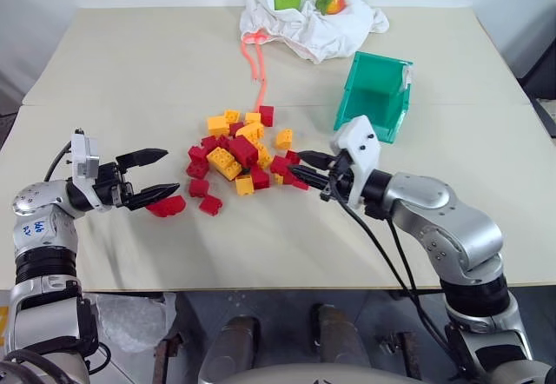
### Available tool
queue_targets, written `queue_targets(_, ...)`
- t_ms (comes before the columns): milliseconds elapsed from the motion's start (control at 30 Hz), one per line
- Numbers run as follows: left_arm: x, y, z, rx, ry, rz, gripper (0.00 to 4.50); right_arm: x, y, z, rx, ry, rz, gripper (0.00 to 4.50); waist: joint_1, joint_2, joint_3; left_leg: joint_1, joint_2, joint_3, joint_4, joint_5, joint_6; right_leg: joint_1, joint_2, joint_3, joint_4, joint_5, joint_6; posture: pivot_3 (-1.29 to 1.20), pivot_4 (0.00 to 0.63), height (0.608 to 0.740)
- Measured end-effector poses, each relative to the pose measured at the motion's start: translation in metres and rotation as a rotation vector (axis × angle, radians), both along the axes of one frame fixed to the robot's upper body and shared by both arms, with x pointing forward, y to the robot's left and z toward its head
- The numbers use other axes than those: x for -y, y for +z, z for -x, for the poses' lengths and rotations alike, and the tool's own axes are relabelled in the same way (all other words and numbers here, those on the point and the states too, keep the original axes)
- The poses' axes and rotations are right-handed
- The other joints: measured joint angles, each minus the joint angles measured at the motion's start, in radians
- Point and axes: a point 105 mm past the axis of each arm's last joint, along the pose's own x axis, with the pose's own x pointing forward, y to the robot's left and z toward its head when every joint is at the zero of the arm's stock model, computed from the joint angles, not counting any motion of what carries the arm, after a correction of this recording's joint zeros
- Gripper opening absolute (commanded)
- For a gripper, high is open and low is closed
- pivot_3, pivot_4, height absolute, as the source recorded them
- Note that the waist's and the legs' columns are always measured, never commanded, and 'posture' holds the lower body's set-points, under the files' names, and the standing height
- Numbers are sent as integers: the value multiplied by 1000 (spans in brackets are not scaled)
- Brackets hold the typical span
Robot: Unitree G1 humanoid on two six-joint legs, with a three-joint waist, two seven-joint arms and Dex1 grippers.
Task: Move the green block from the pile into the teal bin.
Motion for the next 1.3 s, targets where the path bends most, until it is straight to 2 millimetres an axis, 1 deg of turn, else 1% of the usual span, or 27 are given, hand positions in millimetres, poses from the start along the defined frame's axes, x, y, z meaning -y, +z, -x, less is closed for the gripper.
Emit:
queue_targets(33, -1, -2, 2, 4, -1, -8, 4500, -9, 0, -1, -11, 12, -9, 13, -2, 0, 0, 0, 0, 0, 0, 0, 0, 0, 0, 0, 1, 0, 0, 0, 150, 740)
queue_targets(67, -2, -3, 3, 8, 1, -13, 4500, -17, 1, -2, -18, 24, -13, 13, -5, 0, 0, 0, 0, 1, 0, 0, 0, -1, 0, 1, 1, 0, 0, 0, 150, 740)
queue_targets(167, -4, -4, 4, 36, 12, -32, 4500, -55, 4, -5, -33, 86, -26, 13, -19, 1, 0, 0, 0, 1, 1, 0, -1, -2, 0, 1, 4, 0, -1, 0, 150, 740)
queue_targets(233, -6, -2, 4, 58, 17, -45, 4500, -73, 2, -9, -47, 103, -19, 13, -21, 1, 0, -1, 0, 1, 2, 0, -1, -4, 0, 1, 6, 0, -1, 0, 150, 740)
queue_targets(300, -7, 2, 1, 83, 27, -52, 4500, -84, -1, -19, -58, 84, -23, 13, -23, 1, 0, -8, -1, 1, 7, 0, -1, -11, 0, 2, 11, 0, -2, 0, 150, 740)
queue_targets(367, -10, 1, 0, 91, 53, -54, 4500, -95, -4, -27, -67, 69, -32, 13, -25, 1, 0, -9, -1, 1, 8, 0, -1, -11, 0, 2, 12, 0, -2, 0, 150, 740)
queue_targets(400, -11, 2, -2, 101, 69, -58, 4500, -108, -6, -33, -75, 70, -46, 13, -28, 1, 0, -9, -1, 1, 8, 0, -1, -11, 0, 2, 13, 0, -2, 0, 150, 740)
queue_targets(533, -13, 4, -6, 126, 95, -60, 4500, -130, -9, -42, -78, 74, -60, 13, -39, 1, 1, -8, 0, 2, 9, 0, -2, -11, 0, 2, 14, 1, -2, 0, 150, 740)
queue_targets(600, -13, 5, -6, 131, 102, -64, 4500, -134, -15, -48, -77, 65, -48, 13, -47, 1, 1, -8, 0, 2, 9, 0, -2, -11, 0, 2, 15, 1, -2, 0, 150, 740)
queue_targets(667, -13, 4, -8, 134, 114, -63, 4500, -137, -27, -59, -98, 32, -16, 13, -52, 1, 1, -8, 0, 2, 10, 0, -2, -12, 0, 2, 15, 1, -2, 0, 150, 740)
queue_targets(733, -12, 5, -9, 140, 120, -60, 4500, -135, -28, -68, -83, 3, -12, 13, -53, 1, 1, -8, 0, 2, 10, 0, -2, -12, 0, 2, 16, 1, -2, 0, 150, 740)
queue_targets(833, -13, 6, -11, 146, 131, -60, 4500, -123, -31, -86, -45, -90, 24, 13, -54, 2, 1, -8, 0, 2, 10, 0, -2, -12, 0, 3, 17, 1, -3, 0, 150, 740)
queue_targets(900, -13, 7, -12, 151, 138, -61, 4500, -118, -30, -91, -6, -123, 42, 13, -54, 2, 1, -7, 0, 2, 10, 0, -2, -12, 0, 3, 17, 1, -3, 0, 150, 740)
queue_targets(1033, -13, 8, -13, 155, 147, -60, 4500, -107, -28, -96, 34, -159, 64, 13, -47, 1, 1, -8, -1, 1, 11, 0, -2, -11, 0, 3, 17, 1, -3, 0, 150, 740)
queue_targets(1233, -13, 3, -14, 135, 158, -48, 4500, -75, -31, -99, 38, -195, 89, 13, -48, 1, 1, -8, 0, 1, 12, 0, -2, -11, 0, 3, 17, 1, -3, 0, 150, 740)
queue_targets(1300, -12, 3, -15, 135, 155, -47, 4500, -63, -38, -99, 23, -207, 112, 13, -50, 1, 1, -8, 0, 2, 12, 0, -2, -12, 1, 3, 17, 1, -3, 0, 150, 740)
